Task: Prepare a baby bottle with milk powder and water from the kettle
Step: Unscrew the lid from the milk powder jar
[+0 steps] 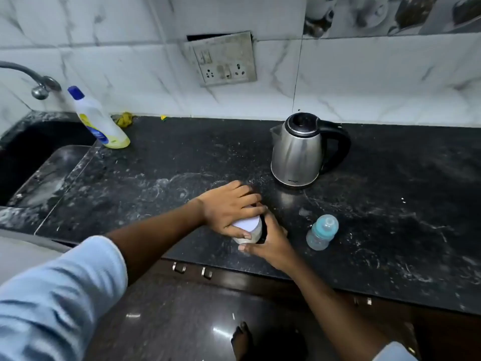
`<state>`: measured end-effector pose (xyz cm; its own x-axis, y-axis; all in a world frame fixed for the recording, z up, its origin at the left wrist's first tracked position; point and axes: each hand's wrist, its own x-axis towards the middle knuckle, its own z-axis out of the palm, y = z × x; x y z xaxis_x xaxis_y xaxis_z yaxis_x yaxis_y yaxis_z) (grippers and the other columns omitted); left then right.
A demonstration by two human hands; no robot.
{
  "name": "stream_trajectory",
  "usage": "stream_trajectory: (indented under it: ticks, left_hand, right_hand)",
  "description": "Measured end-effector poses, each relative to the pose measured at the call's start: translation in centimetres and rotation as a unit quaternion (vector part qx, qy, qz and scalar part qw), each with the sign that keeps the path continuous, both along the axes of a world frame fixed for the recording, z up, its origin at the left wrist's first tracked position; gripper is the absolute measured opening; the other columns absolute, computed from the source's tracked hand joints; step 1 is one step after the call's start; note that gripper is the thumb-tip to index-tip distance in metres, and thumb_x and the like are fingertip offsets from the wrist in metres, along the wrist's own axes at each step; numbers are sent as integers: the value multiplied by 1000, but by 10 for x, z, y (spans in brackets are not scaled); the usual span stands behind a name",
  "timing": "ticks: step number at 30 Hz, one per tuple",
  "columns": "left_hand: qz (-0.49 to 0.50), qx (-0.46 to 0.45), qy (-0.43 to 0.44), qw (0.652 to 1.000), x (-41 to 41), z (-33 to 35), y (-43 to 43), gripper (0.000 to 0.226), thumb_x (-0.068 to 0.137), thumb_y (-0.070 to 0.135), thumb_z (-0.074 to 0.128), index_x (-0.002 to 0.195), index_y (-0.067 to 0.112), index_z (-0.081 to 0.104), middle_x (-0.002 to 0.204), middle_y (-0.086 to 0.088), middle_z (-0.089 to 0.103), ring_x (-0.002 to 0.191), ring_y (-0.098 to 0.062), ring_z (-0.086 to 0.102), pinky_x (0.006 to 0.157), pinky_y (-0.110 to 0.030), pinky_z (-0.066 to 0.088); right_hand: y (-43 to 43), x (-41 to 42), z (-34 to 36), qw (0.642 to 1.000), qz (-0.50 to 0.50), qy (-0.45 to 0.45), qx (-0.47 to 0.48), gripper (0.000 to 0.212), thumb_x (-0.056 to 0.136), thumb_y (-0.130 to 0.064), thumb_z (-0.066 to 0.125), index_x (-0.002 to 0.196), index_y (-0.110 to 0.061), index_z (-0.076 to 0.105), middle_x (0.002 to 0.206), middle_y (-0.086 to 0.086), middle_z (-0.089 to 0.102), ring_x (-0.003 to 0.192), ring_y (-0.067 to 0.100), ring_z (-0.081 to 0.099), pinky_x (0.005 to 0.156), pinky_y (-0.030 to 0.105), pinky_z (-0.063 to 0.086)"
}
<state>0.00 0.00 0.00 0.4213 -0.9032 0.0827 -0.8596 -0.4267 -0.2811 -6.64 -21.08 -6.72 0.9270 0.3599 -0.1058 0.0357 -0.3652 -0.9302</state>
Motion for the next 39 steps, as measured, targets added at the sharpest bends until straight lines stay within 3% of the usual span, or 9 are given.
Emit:
stream_trajectory:
  ticks: [4,10,14,18,25,29,31,34,39]
  left_hand:
    - [-41,27,31,998,11,-6,-10,67,105,66,43,123,6,68,109,-15,67,86,-34,59,82,-48,46]
    - [10,-93,107,990,4,-20,-12,60,97,60,46,102,2,63,95,-17,60,78,-34,55,74,-45,44]
    - [58,-132,100,984,-5,-27,-15,54,95,58,46,98,6,57,91,-15,56,74,-33,53,70,-45,46]
    - [149,-181,84,969,-22,-31,-22,59,93,57,44,92,1,61,88,-17,58,74,-34,56,70,-45,51]
    - [529,-244,67,810,-68,-35,-74,55,92,62,42,93,8,56,97,-16,59,86,-39,60,72,-49,56]
    - [595,-297,78,743,-83,-36,-84,62,92,65,42,98,6,56,101,-17,59,92,-39,58,84,-50,50]
    - [603,-304,103,730,-88,-35,-78,67,91,70,39,101,6,56,105,-17,59,96,-39,58,89,-49,49]
    - [567,-239,203,762,-86,-25,-52,79,95,79,33,122,8,56,123,-13,58,112,-36,59,99,-47,48]
    - [341,-105,362,861,-49,18,-4,95,92,59,77,169,31,29,173,-8,32,157,-32,34,127,-49,33]
  right_hand:
    - [15,7,-5,996,-34,69,45,90,62,-25,101,134,-35,48,134,-9,63,126,8,58,110,43,48]
    - [24,4,-5,996,-76,50,9,80,63,-22,98,129,-31,54,122,-8,67,121,17,59,106,51,46]
    - [21,6,-10,998,-54,21,-16,78,64,-27,97,128,-33,53,115,-17,64,111,-6,57,106,48,47]
    - [21,10,-9,999,-41,-9,-23,81,66,-33,90,139,-21,56,126,-6,68,120,11,62,106,50,46]
    - [33,8,-16,995,-94,21,6,66,79,-51,67,139,-24,60,135,-6,67,130,12,60,114,48,41]
    - [33,4,-11,992,-102,70,32,32,103,-24,55,135,-28,58,137,2,64,124,10,59,117,34,41]
    - [31,4,-14,993,-100,60,12,43,98,-25,65,139,-34,55,139,-2,63,124,6,55,115,30,39]
    - [23,0,-12,997,-66,34,-14,83,66,-53,79,143,-41,51,134,-17,63,121,-11,47,114,35,34]
    - [21,1,-14,998,-53,39,25,93,66,-38,94,147,-35,48,141,-12,60,127,2,48,119,46,36]
